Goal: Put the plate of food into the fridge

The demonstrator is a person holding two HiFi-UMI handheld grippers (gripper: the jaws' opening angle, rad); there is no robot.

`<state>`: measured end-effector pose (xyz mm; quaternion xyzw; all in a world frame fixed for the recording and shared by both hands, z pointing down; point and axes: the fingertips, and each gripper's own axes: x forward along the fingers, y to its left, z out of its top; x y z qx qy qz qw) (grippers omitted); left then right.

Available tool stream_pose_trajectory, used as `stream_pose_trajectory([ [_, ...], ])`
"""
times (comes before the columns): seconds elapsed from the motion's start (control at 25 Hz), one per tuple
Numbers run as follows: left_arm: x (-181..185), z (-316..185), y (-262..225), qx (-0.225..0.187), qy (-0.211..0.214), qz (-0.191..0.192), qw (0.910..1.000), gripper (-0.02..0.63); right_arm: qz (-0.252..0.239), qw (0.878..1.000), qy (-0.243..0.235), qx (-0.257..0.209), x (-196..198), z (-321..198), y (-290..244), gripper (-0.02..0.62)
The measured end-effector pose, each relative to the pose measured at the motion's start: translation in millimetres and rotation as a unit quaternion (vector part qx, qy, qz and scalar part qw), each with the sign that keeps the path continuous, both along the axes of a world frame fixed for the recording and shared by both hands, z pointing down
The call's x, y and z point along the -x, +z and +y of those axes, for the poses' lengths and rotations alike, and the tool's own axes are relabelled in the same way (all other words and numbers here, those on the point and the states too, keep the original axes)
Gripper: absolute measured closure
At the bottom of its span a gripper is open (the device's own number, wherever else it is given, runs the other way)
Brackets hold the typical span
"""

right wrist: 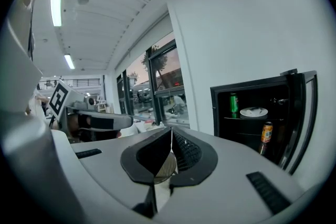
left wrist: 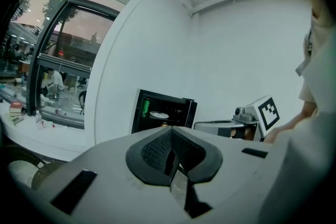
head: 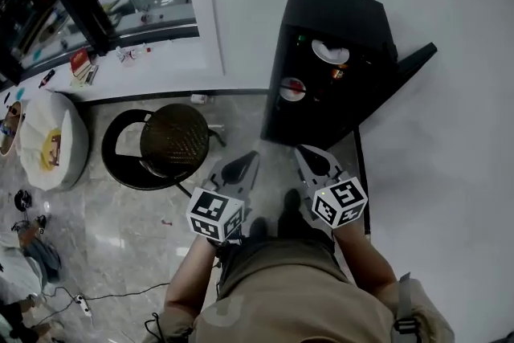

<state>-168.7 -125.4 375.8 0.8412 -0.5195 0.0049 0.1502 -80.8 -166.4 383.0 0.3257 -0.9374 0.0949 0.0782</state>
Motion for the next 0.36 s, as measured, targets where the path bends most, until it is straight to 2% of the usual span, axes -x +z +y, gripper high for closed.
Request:
stream_pose_trajectory([
  [0.36, -32.0, 7.4, 7.2, 0.019, 0.024, 0.001, 0.9995, 0.594, 0.001, 1.0, 0.02, 0.012, -32.8, 6.6, 2.2, 0.571],
])
